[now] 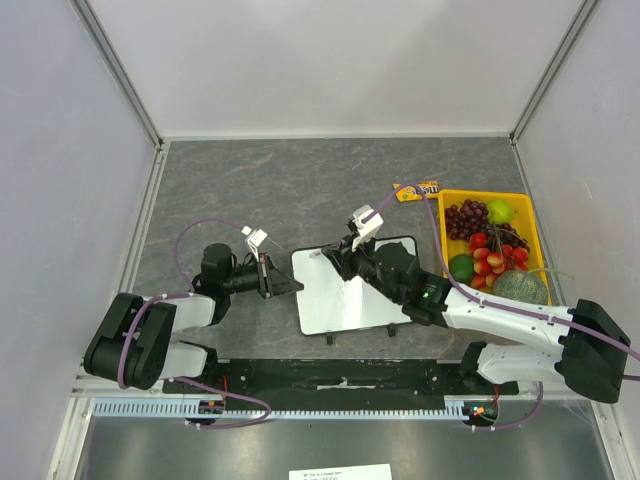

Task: Write a sentence on the whiteboard
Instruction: Write on the whiteboard with the whiteboard.

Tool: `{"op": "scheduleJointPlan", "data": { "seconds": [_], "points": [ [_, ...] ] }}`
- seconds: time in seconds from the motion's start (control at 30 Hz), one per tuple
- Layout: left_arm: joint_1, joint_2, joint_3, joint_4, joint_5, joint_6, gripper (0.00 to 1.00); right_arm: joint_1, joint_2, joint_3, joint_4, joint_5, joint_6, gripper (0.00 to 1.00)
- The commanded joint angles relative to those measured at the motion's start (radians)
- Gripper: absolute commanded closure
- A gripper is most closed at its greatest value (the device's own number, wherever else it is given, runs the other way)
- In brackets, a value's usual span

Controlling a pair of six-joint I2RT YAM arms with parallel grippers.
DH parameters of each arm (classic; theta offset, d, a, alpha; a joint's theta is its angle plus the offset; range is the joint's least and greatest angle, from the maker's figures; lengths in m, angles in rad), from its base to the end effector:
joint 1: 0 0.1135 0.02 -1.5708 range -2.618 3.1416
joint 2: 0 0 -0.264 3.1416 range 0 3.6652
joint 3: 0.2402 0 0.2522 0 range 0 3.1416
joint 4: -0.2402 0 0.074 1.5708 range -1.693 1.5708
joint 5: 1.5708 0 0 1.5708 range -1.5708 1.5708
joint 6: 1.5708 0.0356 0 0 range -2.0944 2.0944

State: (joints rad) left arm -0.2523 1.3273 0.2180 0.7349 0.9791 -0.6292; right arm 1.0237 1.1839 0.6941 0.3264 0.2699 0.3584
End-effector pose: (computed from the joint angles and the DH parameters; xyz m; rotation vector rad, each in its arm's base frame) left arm 0.1926 -0.0802 0.1428 0.3305 2.0499 -1.5080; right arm 0.1494 0.2271 0.2781 -0.3877 1.7506 0.7771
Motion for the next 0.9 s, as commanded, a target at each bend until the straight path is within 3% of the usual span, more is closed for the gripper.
{"op": "scheduleJointPlan", "data": {
  "seconds": [0.0,0.87],
  "points": [
    [-0.005,0.013,0.014,-0.031,-0.046,0.060,0.98,0.001,-0.001,0.004,0.072,0.041,0.011,1.00],
    [-0.005,0.012,0.015,-0.032,-0.048,0.062,0.98,0.003,-0.021,-0.045,0.000,0.006,0.030,1.00]
  ]
}}
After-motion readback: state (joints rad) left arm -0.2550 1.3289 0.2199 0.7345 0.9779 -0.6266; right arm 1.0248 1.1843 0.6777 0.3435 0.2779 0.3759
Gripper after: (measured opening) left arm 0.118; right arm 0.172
